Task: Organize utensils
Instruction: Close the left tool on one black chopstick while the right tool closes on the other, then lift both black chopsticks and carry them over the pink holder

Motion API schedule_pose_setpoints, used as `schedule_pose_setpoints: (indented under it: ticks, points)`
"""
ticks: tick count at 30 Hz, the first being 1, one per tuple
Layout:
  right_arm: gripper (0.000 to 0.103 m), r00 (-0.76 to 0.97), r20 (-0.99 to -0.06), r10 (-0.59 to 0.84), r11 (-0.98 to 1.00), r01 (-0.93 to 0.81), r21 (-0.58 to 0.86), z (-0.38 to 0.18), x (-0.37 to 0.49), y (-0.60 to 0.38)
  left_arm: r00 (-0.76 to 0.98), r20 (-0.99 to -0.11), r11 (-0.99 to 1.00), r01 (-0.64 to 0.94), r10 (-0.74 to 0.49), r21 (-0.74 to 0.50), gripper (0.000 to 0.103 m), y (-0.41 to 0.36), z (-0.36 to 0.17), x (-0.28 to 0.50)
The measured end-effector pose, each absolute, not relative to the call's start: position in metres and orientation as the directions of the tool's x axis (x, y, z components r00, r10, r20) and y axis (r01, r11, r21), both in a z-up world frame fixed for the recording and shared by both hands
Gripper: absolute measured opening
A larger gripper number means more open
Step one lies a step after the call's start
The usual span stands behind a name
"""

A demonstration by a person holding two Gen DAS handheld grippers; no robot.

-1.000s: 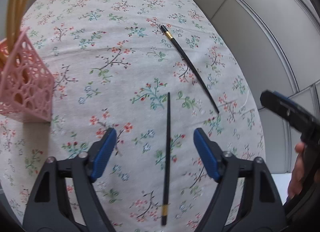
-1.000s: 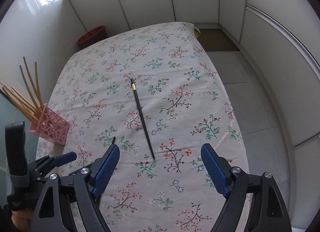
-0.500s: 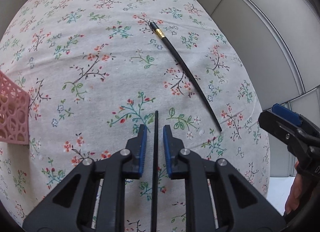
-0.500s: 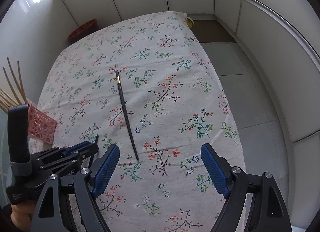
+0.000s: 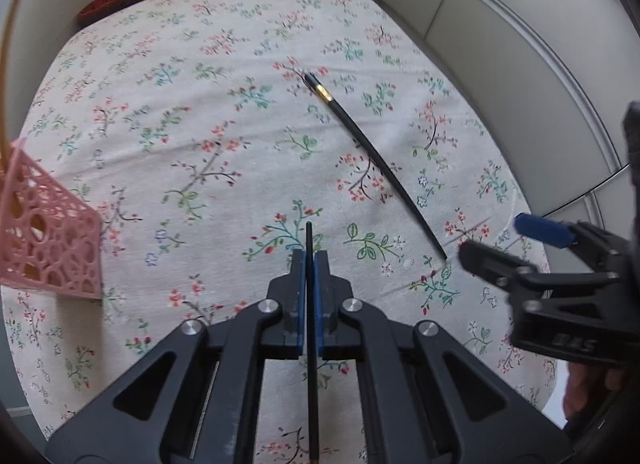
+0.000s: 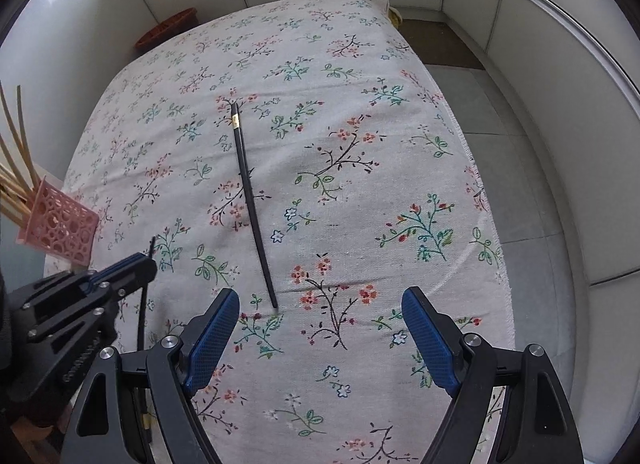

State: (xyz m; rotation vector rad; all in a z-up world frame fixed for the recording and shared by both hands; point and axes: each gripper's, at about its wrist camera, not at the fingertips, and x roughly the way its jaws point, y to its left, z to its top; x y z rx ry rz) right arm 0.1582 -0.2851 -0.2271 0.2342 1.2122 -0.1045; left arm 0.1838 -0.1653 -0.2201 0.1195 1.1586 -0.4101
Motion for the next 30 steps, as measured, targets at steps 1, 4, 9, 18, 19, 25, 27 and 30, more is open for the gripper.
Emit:
schedule_pose_setpoints:
  ticks: [1,4,9,18,19,25,27,30]
  points:
    - [0.085,0.34,-0.939,0.05,0.973,0.196,0.122,-0.23,0.161,-0.282,0.343,-0.904,0.92,0.374,-0.255,-0.118,0.004,-0.162,-0.217,0.183]
    - [0.082,0.301,-0.951,0.069,0.977,0.172,0.125,-0.241,0.169,-0.272,0.365,-0.895,0.92,0.375,-0.258,-0.112,0.005,-0.15,-0.209,0.18]
    - [0.067,0.284,-0.958,0.045,0.987,0.132,0.086,-0.25,0.18,-0.255,0.376,-0.89,0.922,0.373,-0.257,-0.109,0.005,-0.125,-0.199,0.174]
    - [0.021,0.305,-0.952,-0.019,0.997,0.082,0.007,-0.249,0.187,-0.239,0.389,-0.882,0.917,0.385,-0.265,-0.106,0.005,-0.109,-0.19,0.162]
    - [0.016,0.303,-0.953,-0.016,0.998,0.065,0.004,-0.249,0.186,-0.237,0.392,-0.88,0.917,0.386,-0.266,-0.105,0.005,-0.108,-0.189,0.16]
    - [0.004,0.305,-0.952,0.007,1.0,0.012,0.011,-0.249,0.175,-0.233,0.412,-0.867,0.912,0.397,-0.279,-0.105,0.005,-0.097,-0.179,0.15]
    - [0.004,0.303,-0.953,0.007,1.0,0.002,0.008,-0.247,0.171,-0.231,0.428,-0.858,0.91,0.402,-0.285,-0.102,0.005,-0.094,-0.174,0.145]
    - [0.004,0.312,-0.95,0.006,1.0,-0.005,0.005,-0.238,0.162,-0.232,0.467,-0.831,0.902,0.421,-0.302,-0.092,0.005,-0.09,-0.162,0.135]
